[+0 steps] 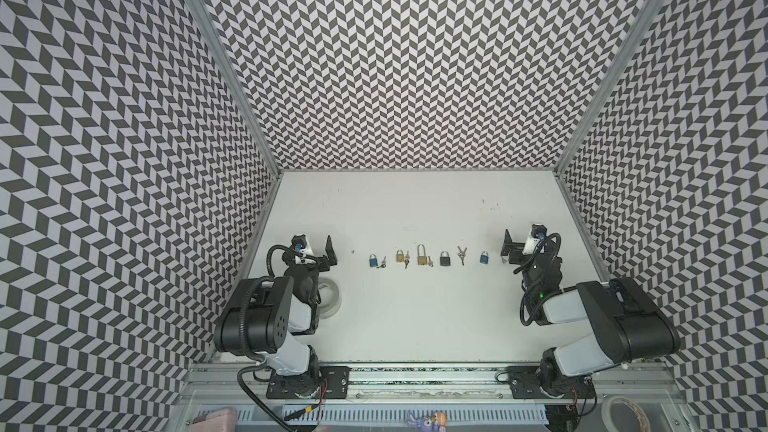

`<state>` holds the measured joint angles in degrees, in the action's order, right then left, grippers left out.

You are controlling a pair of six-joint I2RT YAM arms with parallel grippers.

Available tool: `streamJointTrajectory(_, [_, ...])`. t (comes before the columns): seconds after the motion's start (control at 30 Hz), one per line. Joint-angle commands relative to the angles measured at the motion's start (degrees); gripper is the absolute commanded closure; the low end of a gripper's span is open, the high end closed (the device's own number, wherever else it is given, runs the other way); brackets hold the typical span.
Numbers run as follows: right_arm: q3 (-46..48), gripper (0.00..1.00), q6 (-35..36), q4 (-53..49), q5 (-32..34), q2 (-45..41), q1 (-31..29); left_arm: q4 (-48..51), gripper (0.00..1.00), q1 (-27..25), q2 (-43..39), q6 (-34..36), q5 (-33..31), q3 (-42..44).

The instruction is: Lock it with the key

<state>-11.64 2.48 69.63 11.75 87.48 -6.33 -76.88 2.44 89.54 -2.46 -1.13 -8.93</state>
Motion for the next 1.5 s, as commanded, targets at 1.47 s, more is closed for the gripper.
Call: streamJointTrajectory(1.47, [8.12,0.0,1.61,17.84,-11.61,-2.23,2.11,5.34,0.0,-3.32,-0.44,2.28,-2.26,-5.92])
